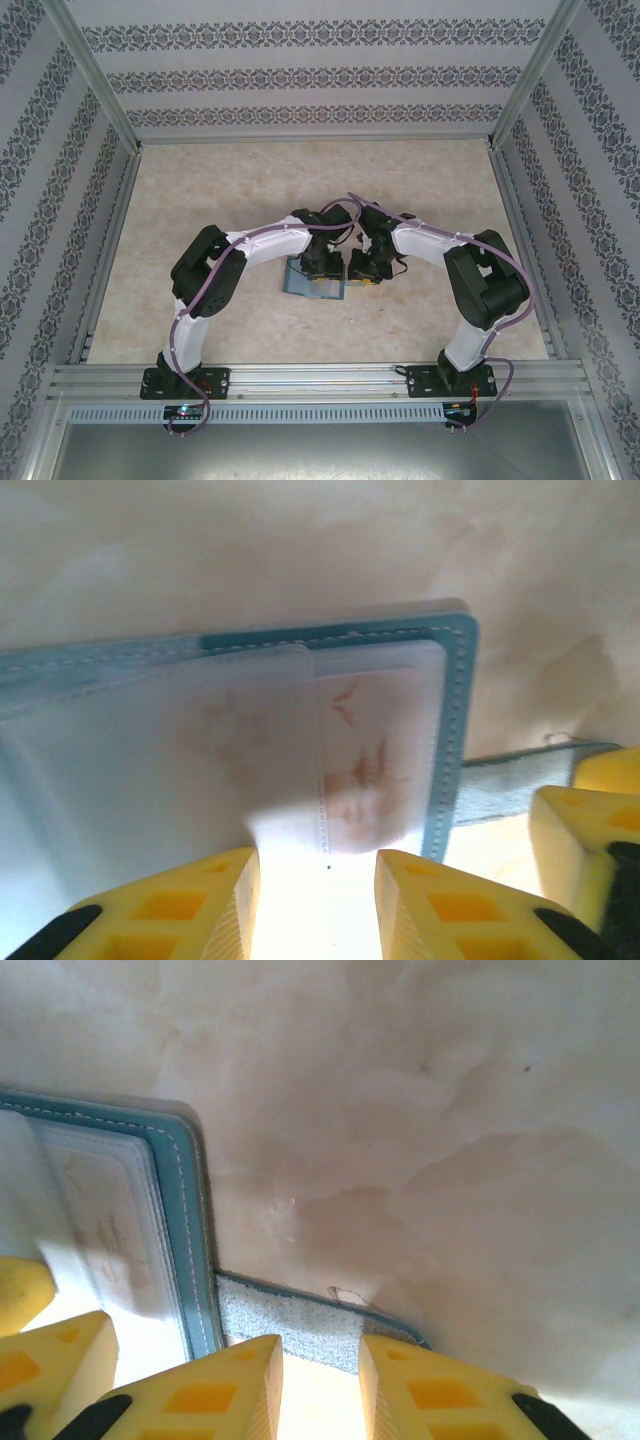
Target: Take the credit cards out of the card holder
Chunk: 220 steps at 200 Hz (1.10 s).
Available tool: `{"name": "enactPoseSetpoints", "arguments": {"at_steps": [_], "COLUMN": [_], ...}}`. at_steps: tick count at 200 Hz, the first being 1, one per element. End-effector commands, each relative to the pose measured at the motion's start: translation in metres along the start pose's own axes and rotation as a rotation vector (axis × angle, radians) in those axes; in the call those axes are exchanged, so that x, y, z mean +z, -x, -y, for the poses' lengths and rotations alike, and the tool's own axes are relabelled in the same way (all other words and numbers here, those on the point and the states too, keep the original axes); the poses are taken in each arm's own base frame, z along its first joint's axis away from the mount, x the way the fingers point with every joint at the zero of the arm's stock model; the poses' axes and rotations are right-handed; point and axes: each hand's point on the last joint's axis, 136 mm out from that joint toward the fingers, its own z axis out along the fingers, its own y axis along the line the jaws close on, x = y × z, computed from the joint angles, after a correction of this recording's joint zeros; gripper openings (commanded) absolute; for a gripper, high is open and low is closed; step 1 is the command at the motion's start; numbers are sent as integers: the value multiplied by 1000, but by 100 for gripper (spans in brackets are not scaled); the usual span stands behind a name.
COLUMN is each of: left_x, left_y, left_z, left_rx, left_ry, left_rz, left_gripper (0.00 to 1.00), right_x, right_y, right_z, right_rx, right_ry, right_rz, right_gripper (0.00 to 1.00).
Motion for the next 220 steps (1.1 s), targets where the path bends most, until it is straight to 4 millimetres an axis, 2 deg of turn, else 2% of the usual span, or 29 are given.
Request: {"name": "enactPoseSetpoints", "arguments": {"at_steps": [1, 68, 114, 140, 165, 182, 220], "left_x": [-4, -22, -21, -21, -18, -13, -5], "left_y": [-3, 2, 2, 3, 4, 4, 4], "left_z": [-34, -40, -40, -14, 9, 19, 28], "left_rx": [24, 104, 117, 99, 49, 22, -17], "left_ry": [174, 329, 339, 188, 34, -40, -122], "left_rz": [-21, 7, 2, 21, 30, 18, -1], "left_gripper": [38, 43, 43, 41, 32, 27, 23], "right_x": [5, 5, 5, 4, -1, -7, -14], "right_y": [0, -1, 0, -1, 0, 1, 0], "right_z": [7, 8, 7, 8, 7, 4, 5], "right_rx": [1, 2, 2, 3, 6, 9, 11], "right_ry": [-25, -27, -25, -27, -23, -8, 0], "right_rz": [-23, -25, -25, -23, -6, 11, 29], "right_gripper": [28, 28, 28, 28, 28, 27, 26]}}
